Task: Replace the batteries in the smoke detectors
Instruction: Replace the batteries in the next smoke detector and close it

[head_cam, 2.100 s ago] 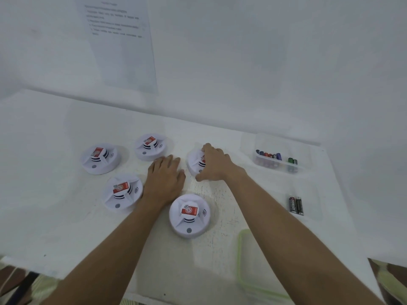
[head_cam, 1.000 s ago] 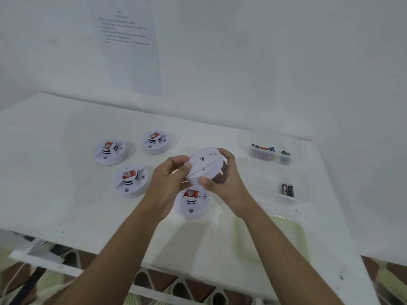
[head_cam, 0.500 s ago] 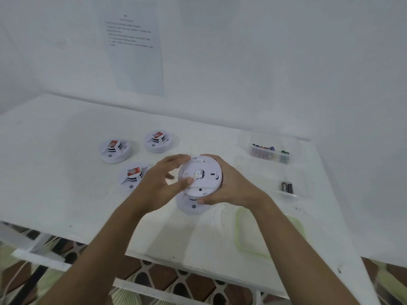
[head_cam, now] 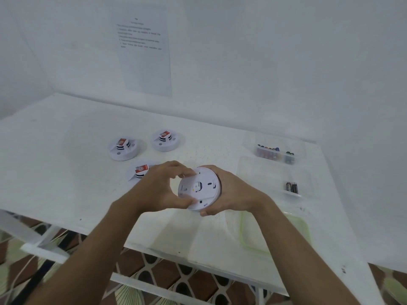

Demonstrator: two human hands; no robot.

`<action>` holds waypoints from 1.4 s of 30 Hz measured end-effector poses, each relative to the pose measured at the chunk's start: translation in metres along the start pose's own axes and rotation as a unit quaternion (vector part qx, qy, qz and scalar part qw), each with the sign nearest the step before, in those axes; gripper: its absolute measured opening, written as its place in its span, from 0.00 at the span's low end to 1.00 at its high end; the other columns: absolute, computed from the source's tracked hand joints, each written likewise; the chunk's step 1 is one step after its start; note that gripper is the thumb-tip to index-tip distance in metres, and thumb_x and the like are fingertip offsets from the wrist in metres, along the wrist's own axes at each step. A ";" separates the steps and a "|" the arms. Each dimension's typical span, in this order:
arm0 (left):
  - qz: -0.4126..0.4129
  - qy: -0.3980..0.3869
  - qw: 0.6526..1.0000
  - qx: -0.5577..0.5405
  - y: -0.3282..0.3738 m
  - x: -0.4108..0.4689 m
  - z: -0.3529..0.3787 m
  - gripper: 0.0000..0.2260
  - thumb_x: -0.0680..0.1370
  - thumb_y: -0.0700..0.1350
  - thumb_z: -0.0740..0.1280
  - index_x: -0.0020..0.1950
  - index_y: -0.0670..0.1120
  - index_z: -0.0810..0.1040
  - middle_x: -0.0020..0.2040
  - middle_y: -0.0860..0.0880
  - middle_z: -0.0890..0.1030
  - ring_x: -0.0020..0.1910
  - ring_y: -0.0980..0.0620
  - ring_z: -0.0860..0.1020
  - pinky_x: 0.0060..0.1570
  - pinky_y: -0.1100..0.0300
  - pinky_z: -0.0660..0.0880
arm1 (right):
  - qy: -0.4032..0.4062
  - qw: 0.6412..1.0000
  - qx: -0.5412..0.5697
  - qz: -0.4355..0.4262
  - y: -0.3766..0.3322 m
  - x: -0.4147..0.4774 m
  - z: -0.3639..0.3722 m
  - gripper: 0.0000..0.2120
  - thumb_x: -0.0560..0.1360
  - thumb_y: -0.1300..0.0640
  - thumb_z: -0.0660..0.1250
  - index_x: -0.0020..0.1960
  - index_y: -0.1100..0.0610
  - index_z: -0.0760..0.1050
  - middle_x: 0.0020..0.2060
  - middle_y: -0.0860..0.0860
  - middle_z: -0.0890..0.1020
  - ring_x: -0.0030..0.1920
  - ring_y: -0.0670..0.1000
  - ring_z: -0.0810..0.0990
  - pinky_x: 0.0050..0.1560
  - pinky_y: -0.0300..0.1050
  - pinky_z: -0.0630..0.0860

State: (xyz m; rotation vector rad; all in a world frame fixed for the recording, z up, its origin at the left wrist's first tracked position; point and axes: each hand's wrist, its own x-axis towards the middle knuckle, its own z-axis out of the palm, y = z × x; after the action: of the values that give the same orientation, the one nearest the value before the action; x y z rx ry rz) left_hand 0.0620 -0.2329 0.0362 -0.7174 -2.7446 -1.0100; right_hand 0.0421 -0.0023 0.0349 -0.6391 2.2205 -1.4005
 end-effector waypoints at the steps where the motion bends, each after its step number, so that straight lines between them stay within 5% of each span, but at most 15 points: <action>1: -0.002 0.002 1.000 -0.003 0.000 -0.001 0.001 0.29 0.62 0.62 0.75 0.61 0.55 0.80 0.51 0.65 0.77 0.52 0.64 0.75 0.48 0.74 0.69 | 0.001 1.000 -0.002 0.002 0.001 0.001 0.001 0.42 0.61 0.69 0.83 0.69 0.50 0.70 0.60 0.45 0.78 0.57 0.43 0.80 0.42 0.37 0.79; 10: -0.031 0.021 0.999 -0.009 -0.007 -0.008 0.009 0.29 0.60 0.61 0.74 0.57 0.51 0.78 0.50 0.65 0.76 0.51 0.63 0.76 0.47 0.74 0.70 | -0.003 1.000 -0.019 -0.002 0.002 0.006 0.009 0.43 0.60 0.68 0.83 0.69 0.47 0.69 0.59 0.44 0.78 0.57 0.46 0.80 0.41 0.39 0.80; 16: -0.044 0.088 0.995 -0.008 -0.020 -0.017 0.000 0.24 0.60 0.60 0.73 0.51 0.50 0.79 0.45 0.57 0.80 0.44 0.55 0.78 0.43 0.66 0.75 | 0.026 0.998 -0.053 -0.004 0.007 0.008 0.007 0.43 0.60 0.62 0.83 0.69 0.46 0.68 0.58 0.42 0.79 0.57 0.47 0.81 0.51 0.46 0.82; 19: -0.072 0.102 0.992 -0.011 -0.034 -0.025 -0.006 0.24 0.59 0.60 0.73 0.50 0.49 0.79 0.45 0.56 0.81 0.45 0.58 0.78 0.45 0.71 0.73 | 0.043 0.998 -0.051 0.004 0.011 0.006 0.004 0.44 0.59 0.61 0.83 0.69 0.46 0.67 0.57 0.42 0.79 0.57 0.45 0.81 0.54 0.48 0.82; 22: -0.115 0.073 0.991 0.003 -0.051 -0.036 -0.008 0.26 0.58 0.62 0.72 0.51 0.49 0.79 0.46 0.56 0.79 0.46 0.61 0.77 0.45 0.74 0.71 | 0.055 0.998 -0.043 0.004 0.012 0.005 0.003 0.45 0.60 0.62 0.83 0.70 0.46 0.67 0.58 0.41 0.79 0.59 0.44 0.80 0.55 0.44 0.81; 28: -0.175 -0.076 0.979 0.068 -0.076 -0.056 0.002 0.26 0.59 0.64 0.70 0.52 0.53 0.76 0.48 0.58 0.75 0.46 0.55 0.76 0.44 0.63 0.73 | 0.093 0.996 0.005 0.001 0.018 0.004 0.004 0.43 0.62 0.65 0.83 0.70 0.48 0.67 0.60 0.44 0.79 0.60 0.46 0.80 0.49 0.44 0.82; 33: -0.151 -0.069 0.982 0.088 -0.080 -0.061 0.007 0.33 0.63 0.70 0.64 0.62 0.54 0.75 0.53 0.58 0.75 0.55 0.56 0.71 0.56 0.56 0.69 | 0.102 0.994 0.029 -0.009 0.018 0.005 0.007 0.43 0.62 0.65 0.83 0.70 0.49 0.67 0.61 0.45 0.79 0.60 0.44 0.80 0.54 0.45 0.82; 35: -0.150 -0.033 0.986 0.064 -0.076 -0.061 0.008 0.30 0.66 0.69 0.63 0.63 0.56 0.74 0.55 0.60 0.75 0.56 0.59 0.71 0.58 0.58 0.68 | 0.098 0.994 0.040 -0.013 0.016 0.006 0.011 0.43 0.62 0.65 0.83 0.70 0.49 0.67 0.61 0.45 0.79 0.60 0.45 0.80 0.55 0.46 0.82; 38: -0.165 0.040 0.985 -0.038 -0.057 -0.055 0.010 0.18 0.75 0.63 0.64 0.61 0.57 0.75 0.52 0.62 0.78 0.51 0.65 0.74 0.48 0.65 0.70 | 0.087 0.994 0.063 -0.021 0.011 0.008 0.022 0.43 0.63 0.66 0.82 0.71 0.49 0.67 0.62 0.45 0.78 0.61 0.46 0.80 0.52 0.47 0.83; 42: -0.211 0.055 0.951 -0.220 -0.030 -0.040 0.014 0.13 0.83 0.56 0.56 0.62 0.55 0.75 0.48 0.55 0.83 0.45 0.56 0.82 0.42 0.60 0.77 | 0.088 0.993 0.069 -0.041 0.006 0.015 0.038 0.43 0.63 0.66 0.82 0.72 0.52 0.65 0.62 0.46 0.78 0.62 0.47 0.79 0.54 0.48 0.83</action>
State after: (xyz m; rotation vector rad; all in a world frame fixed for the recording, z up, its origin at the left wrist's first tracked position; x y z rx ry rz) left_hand 0.0838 -0.2590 -0.0032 -0.0936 -2.6509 -1.7244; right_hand 0.0519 -0.0361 0.0131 -0.5840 2.2270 -1.6948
